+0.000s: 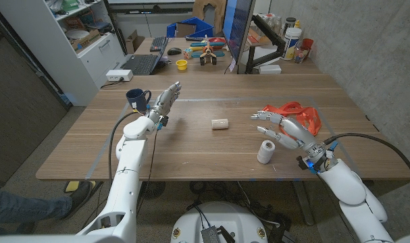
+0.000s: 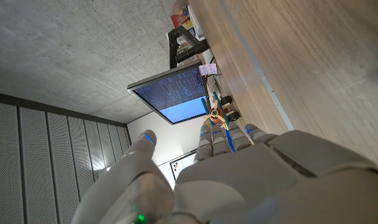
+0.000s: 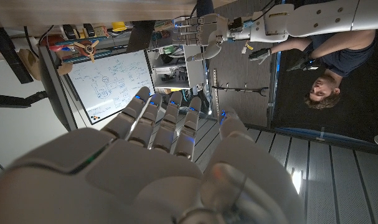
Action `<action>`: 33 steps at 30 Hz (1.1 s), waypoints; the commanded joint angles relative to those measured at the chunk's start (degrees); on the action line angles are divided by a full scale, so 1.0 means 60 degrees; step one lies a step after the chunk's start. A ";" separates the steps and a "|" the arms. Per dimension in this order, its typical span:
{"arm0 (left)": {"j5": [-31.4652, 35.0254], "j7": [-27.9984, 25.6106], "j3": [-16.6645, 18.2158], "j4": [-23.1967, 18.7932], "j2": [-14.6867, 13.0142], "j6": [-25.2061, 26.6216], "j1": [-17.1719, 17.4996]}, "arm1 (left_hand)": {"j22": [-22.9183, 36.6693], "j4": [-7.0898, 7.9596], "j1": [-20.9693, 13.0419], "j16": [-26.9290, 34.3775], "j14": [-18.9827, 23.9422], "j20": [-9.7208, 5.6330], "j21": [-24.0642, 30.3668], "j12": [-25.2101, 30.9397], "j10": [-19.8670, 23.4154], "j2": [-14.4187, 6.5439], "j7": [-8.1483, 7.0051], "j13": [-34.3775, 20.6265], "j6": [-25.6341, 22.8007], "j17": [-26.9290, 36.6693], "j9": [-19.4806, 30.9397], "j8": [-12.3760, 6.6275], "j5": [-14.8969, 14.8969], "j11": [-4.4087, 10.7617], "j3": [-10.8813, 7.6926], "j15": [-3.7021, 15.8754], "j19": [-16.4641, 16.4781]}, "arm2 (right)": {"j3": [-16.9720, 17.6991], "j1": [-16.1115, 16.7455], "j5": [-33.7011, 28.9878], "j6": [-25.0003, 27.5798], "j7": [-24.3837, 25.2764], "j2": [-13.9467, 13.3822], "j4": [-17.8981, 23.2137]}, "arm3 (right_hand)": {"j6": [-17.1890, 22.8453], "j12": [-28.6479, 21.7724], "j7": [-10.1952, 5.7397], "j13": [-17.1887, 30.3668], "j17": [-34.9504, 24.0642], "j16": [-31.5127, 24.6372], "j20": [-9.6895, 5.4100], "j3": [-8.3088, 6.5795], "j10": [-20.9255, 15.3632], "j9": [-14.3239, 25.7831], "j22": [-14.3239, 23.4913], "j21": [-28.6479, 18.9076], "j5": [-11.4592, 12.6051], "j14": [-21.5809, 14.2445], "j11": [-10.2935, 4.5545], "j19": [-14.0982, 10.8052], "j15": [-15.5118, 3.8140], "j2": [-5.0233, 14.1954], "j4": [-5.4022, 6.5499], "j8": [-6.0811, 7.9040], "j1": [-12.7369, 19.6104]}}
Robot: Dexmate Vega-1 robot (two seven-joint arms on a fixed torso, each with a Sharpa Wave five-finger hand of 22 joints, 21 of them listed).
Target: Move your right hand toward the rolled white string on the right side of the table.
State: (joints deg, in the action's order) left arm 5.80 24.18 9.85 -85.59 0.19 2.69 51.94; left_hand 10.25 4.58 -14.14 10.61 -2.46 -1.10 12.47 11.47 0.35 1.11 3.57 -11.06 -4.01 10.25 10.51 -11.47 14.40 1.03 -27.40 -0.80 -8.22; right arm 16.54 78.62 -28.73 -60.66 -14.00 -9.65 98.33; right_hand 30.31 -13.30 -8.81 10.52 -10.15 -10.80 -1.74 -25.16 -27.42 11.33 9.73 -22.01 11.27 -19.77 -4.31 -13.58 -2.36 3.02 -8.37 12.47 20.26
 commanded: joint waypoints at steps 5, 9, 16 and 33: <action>0.0029 0.0015 -0.0044 -0.0064 -0.0001 0.0023 0.0045 | 0.0039 0.0012 -0.0050 0.0015 -0.0085 0.0011 -0.0046 0.0045 -0.0002 -0.0089 -0.0004 -0.0032 -0.0077 0.0037 0.0055 -0.0022 -0.0002 0.0009 0.0062 -0.0008 -0.0070 | 0.0358 0.0126 -0.1339 -0.0344 0.0785 0.0469 0.0158 | 0.0064 0.0039 -0.0016 0.0017 -0.0006 0.0032 -0.0020 -0.0101 -0.0004 0.0018 0.0050 0.0089 0.0035 0.0018 -0.0024 -0.0041 -0.0607 0.0027 -0.0023 -0.0067 0.0092; 0.0045 0.0022 -0.0063 -0.0059 -0.0001 0.0039 0.0046 | 0.0040 0.0012 -0.0052 0.0016 -0.0084 0.0008 -0.0046 0.0047 0.0000 -0.0092 -0.0001 -0.0032 -0.0068 0.0038 0.0055 -0.0017 -0.0003 0.0009 0.0067 -0.0008 -0.0064 | 0.0383 0.0137 -0.1591 -0.0357 0.0980 0.0521 0.0132 | 0.0049 0.0055 -0.0027 0.0017 -0.0007 0.0037 -0.0026 -0.0113 0.0028 0.0018 0.0050 0.0110 0.0034 0.0029 0.0013 -0.0037 -0.0603 0.0032 -0.0025 -0.0078 0.0102; 0.0065 0.0024 -0.0096 -0.0083 0.0010 0.0022 0.0059 | 0.0040 0.0011 -0.0054 0.0016 -0.0085 0.0034 -0.0056 0.0049 0.0003 -0.0095 0.0001 -0.0032 -0.0077 0.0038 0.0056 -0.0018 -0.0005 0.0014 0.0076 -0.0014 -0.0083 | 0.0403 0.0159 -0.2107 -0.0293 0.1377 0.0567 0.0133 | 0.0043 0.0066 -0.0025 0.0018 -0.0007 0.0042 -0.0028 -0.0125 0.0045 0.0018 0.0051 0.0137 0.0033 0.0046 -0.0002 -0.0032 -0.0592 0.0035 -0.0027 -0.0086 0.0112; 0.0114 -0.0064 -0.0140 -0.0257 0.0058 0.0088 0.0129 | 0.0041 0.0009 -0.0065 0.0013 -0.0100 -0.0096 -0.0061 0.0044 -0.0017 -0.0107 0.0035 -0.0031 -0.0088 0.0037 0.0055 -0.0016 -0.0009 -0.0019 0.0108 -0.0027 -0.0067 | 0.0276 0.0266 -0.3083 0.0146 0.2500 0.0320 0.0140 | 0.0014 0.0088 -0.0039 0.0021 -0.0010 0.0063 -0.0005 -0.0168 0.0074 0.0018 0.0054 0.0217 0.0029 0.0120 -0.0001 -0.0003 -0.0555 0.0057 -0.0033 -0.0111 0.0150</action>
State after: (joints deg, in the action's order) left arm 6.30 24.20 9.20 -86.64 0.37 2.96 52.48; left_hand 10.25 4.66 -14.44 10.61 -2.46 -1.33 12.47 11.47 0.35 0.81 3.78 -11.06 -4.21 10.25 10.52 -11.47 14.41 1.03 -27.01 -0.80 -8.45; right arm 18.72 79.72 -43.29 -61.63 -3.21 -6.75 99.14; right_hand 30.31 -12.85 -8.80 10.52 -10.16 -10.58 -1.74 -25.87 -27.20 11.33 9.73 -20.95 11.27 -19.33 -4.08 -13.57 -2.37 3.32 -8.61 12.03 20.56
